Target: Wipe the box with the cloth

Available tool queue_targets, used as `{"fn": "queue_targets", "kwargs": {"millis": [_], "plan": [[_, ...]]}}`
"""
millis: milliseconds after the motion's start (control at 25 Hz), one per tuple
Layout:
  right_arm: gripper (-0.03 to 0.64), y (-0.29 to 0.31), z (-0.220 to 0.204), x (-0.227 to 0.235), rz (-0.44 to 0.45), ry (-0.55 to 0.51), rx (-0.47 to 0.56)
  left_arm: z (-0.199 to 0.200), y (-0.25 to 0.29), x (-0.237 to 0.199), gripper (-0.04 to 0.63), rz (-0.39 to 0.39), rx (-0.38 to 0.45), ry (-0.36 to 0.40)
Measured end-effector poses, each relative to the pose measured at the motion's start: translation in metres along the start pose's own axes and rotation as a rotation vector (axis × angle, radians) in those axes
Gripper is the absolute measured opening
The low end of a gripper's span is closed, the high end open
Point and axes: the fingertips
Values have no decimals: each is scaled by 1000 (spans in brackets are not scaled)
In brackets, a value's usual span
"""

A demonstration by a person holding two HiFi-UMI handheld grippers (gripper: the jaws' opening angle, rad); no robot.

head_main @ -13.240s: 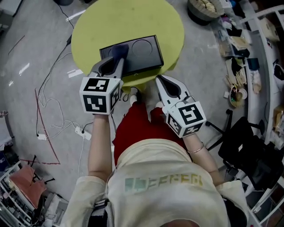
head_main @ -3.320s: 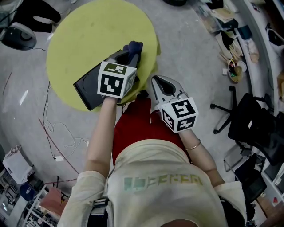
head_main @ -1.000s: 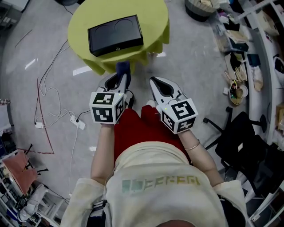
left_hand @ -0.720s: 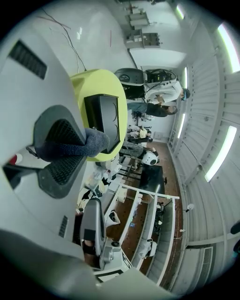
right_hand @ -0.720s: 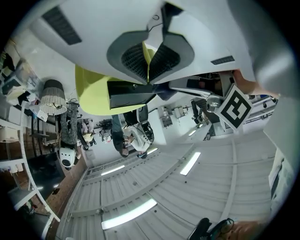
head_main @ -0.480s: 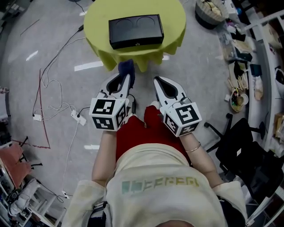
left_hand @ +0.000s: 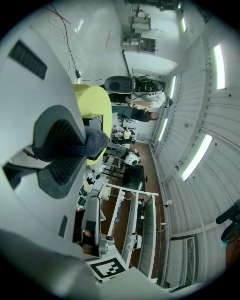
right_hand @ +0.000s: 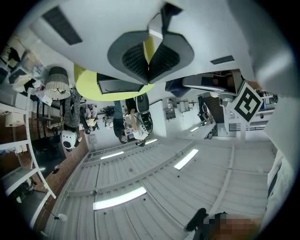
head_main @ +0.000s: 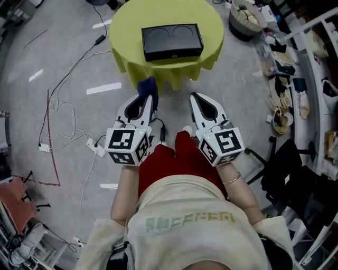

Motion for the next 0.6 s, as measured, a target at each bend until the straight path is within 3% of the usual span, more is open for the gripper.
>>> {"fn": "queue_targets", "kwargs": {"millis": [600], "plan": [[37, -16, 23, -50, -43, -22, 83, 11, -71, -11, 63, -34, 97, 7]]}}
Point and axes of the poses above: the fingertips, and each gripper's own axes: y forward along the fingers, x to its right, z out of its top, and after that the axes turned 9 degrees about -y, right-handed
